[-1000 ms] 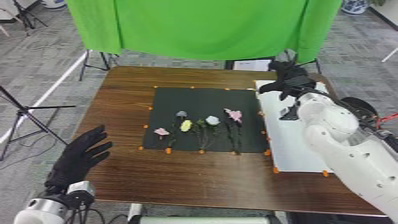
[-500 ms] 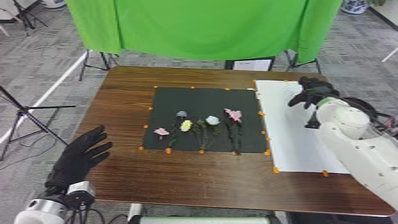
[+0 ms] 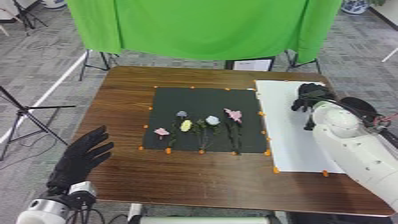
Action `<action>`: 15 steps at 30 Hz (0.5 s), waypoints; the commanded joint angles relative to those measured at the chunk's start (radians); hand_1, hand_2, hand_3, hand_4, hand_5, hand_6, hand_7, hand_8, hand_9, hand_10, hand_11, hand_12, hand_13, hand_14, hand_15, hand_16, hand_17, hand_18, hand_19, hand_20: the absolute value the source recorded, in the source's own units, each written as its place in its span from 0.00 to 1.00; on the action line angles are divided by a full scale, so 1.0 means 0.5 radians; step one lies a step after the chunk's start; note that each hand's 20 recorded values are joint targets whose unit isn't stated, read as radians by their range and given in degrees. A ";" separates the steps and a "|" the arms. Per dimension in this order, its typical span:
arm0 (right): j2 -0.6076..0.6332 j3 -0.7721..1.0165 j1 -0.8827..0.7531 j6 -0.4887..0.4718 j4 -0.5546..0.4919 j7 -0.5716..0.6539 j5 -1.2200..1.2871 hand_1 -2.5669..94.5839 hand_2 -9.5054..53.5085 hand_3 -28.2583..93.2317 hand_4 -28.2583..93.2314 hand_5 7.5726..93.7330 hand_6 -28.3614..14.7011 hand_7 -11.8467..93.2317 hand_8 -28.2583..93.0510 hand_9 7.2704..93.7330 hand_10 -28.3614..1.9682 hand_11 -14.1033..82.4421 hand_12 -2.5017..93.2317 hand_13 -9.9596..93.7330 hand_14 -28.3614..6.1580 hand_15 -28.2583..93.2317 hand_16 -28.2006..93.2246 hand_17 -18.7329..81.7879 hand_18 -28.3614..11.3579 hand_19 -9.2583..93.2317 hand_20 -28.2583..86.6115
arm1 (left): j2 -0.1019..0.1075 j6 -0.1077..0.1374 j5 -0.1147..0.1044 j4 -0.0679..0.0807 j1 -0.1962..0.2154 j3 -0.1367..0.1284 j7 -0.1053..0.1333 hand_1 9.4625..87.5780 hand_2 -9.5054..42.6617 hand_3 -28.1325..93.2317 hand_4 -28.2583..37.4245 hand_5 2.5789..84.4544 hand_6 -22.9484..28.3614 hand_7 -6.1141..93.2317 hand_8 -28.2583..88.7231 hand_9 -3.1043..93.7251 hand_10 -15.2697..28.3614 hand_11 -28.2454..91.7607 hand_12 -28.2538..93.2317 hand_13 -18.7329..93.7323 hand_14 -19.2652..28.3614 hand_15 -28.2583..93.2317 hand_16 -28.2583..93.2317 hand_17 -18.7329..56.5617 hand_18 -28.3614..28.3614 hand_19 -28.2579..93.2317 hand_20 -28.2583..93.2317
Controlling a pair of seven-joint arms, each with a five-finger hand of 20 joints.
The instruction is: Arrange flowers
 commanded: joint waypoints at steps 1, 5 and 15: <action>0.019 0.011 -0.054 0.051 -0.054 -0.037 -0.101 0.59 0.00 0.90 0.00 0.72 0.71 0.60 0.19 0.96 0.86 0.28 0.51 0.88 0.83 0.74 0.52 0.57 0.23 0.93 0.70 | -0.017 0.013 0.000 -0.004 0.014 0.001 -0.005 0.22 0.18 0.81 0.04 0.35 0.53 0.26 0.16 0.27 0.62 0.41 0.38 0.34 0.75 0.50 0.23 0.13 0.92 0.58 0.30; 0.067 0.056 -0.141 0.203 -0.154 -0.106 -0.051 0.59 0.00 0.92 0.00 0.76 0.69 0.59 0.17 0.98 0.82 0.27 0.51 0.89 0.85 0.73 0.54 0.58 0.24 0.92 0.71 | -0.017 0.015 -0.003 -0.009 0.024 -0.003 -0.002 0.22 0.18 0.81 0.04 0.35 0.53 0.26 0.16 0.27 0.62 0.41 0.38 0.34 0.75 0.50 0.23 0.13 0.92 0.58 0.30; 0.158 0.342 -0.638 0.298 -0.926 -0.385 0.005 0.57 0.00 0.94 0.00 0.76 0.69 0.60 0.18 0.98 0.82 0.27 0.51 0.90 0.84 0.71 0.56 0.58 0.24 0.92 0.71 | -0.013 -0.004 0.005 -0.009 0.015 -0.013 -0.007 0.22 0.18 0.81 0.04 0.35 0.53 0.26 0.16 0.27 0.62 0.41 0.37 0.34 0.75 0.50 0.23 0.12 0.92 0.58 0.30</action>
